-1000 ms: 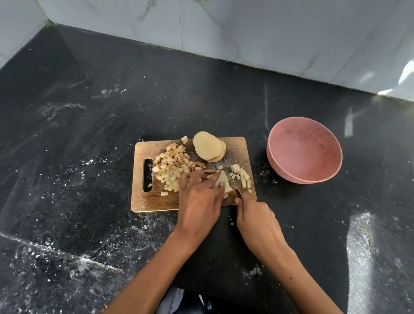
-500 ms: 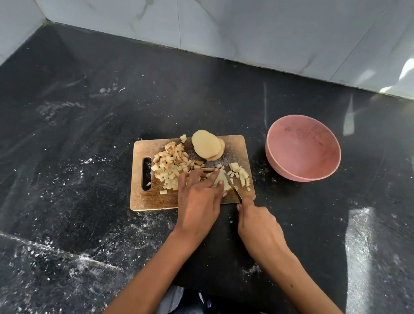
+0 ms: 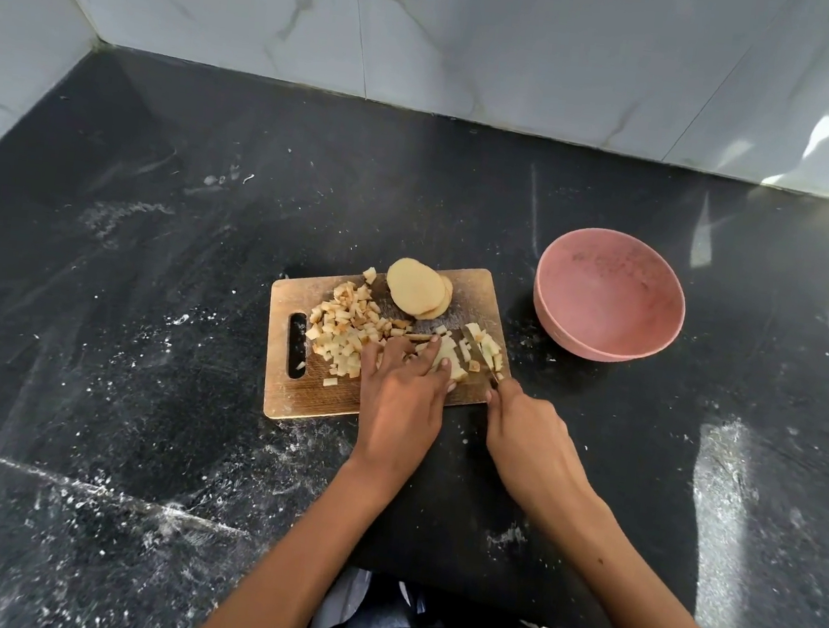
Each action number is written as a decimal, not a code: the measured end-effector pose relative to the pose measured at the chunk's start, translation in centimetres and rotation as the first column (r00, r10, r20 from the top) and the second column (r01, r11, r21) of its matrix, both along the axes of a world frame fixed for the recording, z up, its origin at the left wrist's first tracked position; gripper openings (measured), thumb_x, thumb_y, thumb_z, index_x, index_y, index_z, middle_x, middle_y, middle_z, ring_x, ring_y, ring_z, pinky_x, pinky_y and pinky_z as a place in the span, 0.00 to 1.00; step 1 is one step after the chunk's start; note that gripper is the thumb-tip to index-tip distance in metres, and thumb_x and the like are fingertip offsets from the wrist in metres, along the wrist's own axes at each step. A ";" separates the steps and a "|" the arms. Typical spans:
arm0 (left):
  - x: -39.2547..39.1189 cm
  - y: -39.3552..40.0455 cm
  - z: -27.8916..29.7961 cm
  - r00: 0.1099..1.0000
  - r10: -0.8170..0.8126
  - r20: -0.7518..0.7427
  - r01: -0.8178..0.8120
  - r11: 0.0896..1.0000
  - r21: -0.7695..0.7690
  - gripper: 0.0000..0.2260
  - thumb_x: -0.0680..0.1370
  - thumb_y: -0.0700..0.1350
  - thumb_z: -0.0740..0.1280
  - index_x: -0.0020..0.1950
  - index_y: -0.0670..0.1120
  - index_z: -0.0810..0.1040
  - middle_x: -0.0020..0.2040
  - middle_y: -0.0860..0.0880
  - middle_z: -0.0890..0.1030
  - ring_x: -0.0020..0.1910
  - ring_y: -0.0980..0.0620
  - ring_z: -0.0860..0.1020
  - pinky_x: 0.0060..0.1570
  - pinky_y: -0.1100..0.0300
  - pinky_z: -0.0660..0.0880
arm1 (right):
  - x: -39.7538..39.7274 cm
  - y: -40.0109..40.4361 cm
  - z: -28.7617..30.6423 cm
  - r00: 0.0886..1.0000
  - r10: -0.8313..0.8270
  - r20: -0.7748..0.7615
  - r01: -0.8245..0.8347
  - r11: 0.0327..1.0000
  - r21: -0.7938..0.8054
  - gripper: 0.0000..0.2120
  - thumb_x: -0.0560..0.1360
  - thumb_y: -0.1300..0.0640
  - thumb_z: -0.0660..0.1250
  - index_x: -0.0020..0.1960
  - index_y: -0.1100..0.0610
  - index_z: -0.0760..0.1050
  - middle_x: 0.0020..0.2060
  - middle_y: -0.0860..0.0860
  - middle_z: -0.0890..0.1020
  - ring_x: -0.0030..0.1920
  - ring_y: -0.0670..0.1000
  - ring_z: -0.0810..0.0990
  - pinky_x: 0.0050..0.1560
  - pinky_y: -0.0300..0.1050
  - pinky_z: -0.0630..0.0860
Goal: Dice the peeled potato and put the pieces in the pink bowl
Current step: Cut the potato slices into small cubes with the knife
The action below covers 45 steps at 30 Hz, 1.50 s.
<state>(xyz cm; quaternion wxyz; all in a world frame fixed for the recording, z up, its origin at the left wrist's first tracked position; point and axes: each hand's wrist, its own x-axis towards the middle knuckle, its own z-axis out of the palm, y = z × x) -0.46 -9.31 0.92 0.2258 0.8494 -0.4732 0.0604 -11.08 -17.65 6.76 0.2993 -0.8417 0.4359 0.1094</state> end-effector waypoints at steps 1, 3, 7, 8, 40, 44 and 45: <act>-0.1 0.0 -0.1 1.000 -0.003 0.014 0.003 1.000 0.004 0.03 0.72 0.40 0.74 0.45 0.46 0.86 0.53 0.47 0.84 0.54 0.41 0.78 0.57 0.48 0.62 | 0.2 0.0 0.1 1.000 0.004 0.004 -0.004 1.000 0.006 0.12 0.83 0.52 0.51 0.55 0.58 0.68 0.44 0.58 0.79 0.44 0.59 0.78 0.42 0.50 0.74; -0.2 0.2 -0.3 0.999 -0.001 0.034 0.000 1.000 0.029 0.05 0.72 0.40 0.74 0.46 0.45 0.86 0.53 0.46 0.84 0.56 0.40 0.78 0.58 0.44 0.65 | 0.6 0.2 -0.1 1.000 0.017 0.003 -0.017 1.000 0.021 0.12 0.83 0.52 0.51 0.56 0.58 0.68 0.46 0.58 0.79 0.46 0.60 0.78 0.45 0.51 0.76; -0.3 0.4 -0.7 0.999 0.022 0.033 -0.024 0.998 0.061 0.06 0.73 0.41 0.74 0.49 0.46 0.85 0.54 0.45 0.84 0.58 0.38 0.78 0.59 0.42 0.66 | 1.3 0.5 -0.4 0.999 0.026 -0.025 -0.025 0.999 0.044 0.11 0.83 0.53 0.51 0.57 0.57 0.68 0.50 0.58 0.79 0.50 0.60 0.78 0.45 0.50 0.73; -0.3 0.4 -0.7 0.999 0.030 0.023 -0.031 0.998 0.051 0.06 0.73 0.41 0.74 0.49 0.47 0.85 0.54 0.45 0.84 0.58 0.38 0.78 0.59 0.42 0.67 | 1.5 0.5 -0.4 0.999 0.027 -0.036 -0.025 0.999 0.040 0.10 0.82 0.54 0.52 0.56 0.57 0.68 0.50 0.58 0.78 0.50 0.60 0.78 0.45 0.50 0.72; -0.5 0.0 -0.8 0.998 0.054 0.041 -0.056 0.997 0.051 0.07 0.70 0.40 0.76 0.47 0.46 0.86 0.52 0.49 0.84 0.56 0.39 0.79 0.56 0.41 0.73 | -2.5 1.9 -1.3 0.997 0.007 -0.073 -0.005 1.000 0.029 0.11 0.83 0.51 0.48 0.47 0.56 0.60 0.36 0.52 0.73 0.38 0.56 0.72 0.39 0.49 0.68; -0.5 0.3 -0.8 0.998 0.056 0.034 -0.056 0.998 -0.001 0.06 0.71 0.41 0.76 0.47 0.47 0.86 0.53 0.47 0.84 0.57 0.38 0.78 0.58 0.43 0.67 | -1.9 1.0 -0.7 1.000 -0.009 0.012 0.009 1.000 0.016 0.11 0.83 0.50 0.49 0.49 0.56 0.64 0.36 0.53 0.74 0.40 0.58 0.76 0.39 0.48 0.69; -0.4 0.5 -0.8 0.998 0.062 0.032 -0.062 0.998 -0.013 0.05 0.72 0.41 0.76 0.47 0.47 0.86 0.54 0.47 0.84 0.57 0.38 0.78 0.59 0.44 0.65 | -1.6 0.9 -0.5 1.000 -0.010 0.029 0.010 1.000 0.017 0.12 0.83 0.50 0.50 0.51 0.57 0.65 0.37 0.54 0.75 0.40 0.58 0.76 0.39 0.48 0.70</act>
